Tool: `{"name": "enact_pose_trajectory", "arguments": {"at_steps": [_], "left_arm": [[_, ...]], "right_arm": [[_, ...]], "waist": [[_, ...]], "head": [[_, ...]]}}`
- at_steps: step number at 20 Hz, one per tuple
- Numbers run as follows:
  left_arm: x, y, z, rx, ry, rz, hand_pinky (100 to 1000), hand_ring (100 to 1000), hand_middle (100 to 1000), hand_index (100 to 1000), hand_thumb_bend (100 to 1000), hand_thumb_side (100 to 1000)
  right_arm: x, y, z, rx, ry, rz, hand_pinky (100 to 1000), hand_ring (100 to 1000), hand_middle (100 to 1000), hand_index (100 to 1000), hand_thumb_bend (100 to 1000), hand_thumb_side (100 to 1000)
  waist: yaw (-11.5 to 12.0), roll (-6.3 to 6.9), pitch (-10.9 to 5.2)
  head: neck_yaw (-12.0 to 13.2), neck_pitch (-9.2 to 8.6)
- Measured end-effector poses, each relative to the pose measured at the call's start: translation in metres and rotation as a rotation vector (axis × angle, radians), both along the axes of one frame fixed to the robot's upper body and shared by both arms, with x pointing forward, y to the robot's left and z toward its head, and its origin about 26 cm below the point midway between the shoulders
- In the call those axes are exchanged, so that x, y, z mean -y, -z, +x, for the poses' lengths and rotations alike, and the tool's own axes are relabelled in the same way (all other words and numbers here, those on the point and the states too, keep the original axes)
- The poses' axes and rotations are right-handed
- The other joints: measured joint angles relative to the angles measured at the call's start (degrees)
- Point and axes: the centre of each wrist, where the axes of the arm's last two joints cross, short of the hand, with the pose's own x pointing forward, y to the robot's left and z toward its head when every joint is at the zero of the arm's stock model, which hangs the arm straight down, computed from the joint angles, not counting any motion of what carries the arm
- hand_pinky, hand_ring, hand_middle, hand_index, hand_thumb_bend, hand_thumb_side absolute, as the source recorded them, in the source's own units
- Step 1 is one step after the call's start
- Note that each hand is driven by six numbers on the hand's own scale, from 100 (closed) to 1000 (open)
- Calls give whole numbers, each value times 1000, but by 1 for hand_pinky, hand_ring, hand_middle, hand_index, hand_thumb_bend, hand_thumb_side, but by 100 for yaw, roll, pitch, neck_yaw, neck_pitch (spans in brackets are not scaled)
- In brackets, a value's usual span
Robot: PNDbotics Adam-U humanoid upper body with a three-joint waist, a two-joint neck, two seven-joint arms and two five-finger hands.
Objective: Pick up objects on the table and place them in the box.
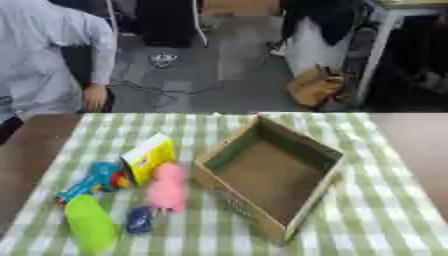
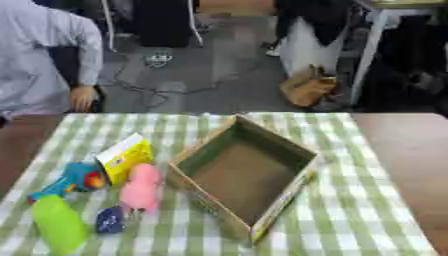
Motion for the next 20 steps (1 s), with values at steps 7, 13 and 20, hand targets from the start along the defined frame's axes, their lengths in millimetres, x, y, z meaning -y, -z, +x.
{"name": "enact_pose_trajectory", "arguments": {"at_steps": [7,13,20], "left_arm": [[0,0,0,2,0,-1,881,904,896,914,223,1000],[-1,-1,0,-10,-18,-9,875,874,881,908,232,1000],[-11,-17,-4,-63,-151,48,875,881,883,914,238,1000]], "right_arm": [[0,0,0,-2,1,-2,732,907,925,1000,100,1000],[0,0,0,-2,1,-2,732,907,925,1000,100,1000],[-1,-1,0,1,0,-3,732,907,925,1000,100,1000]], "waist": [[5,0,0],[11,0,0],[13,36,0]], "head": [[16,18],[11,22],[-11,20]]}}
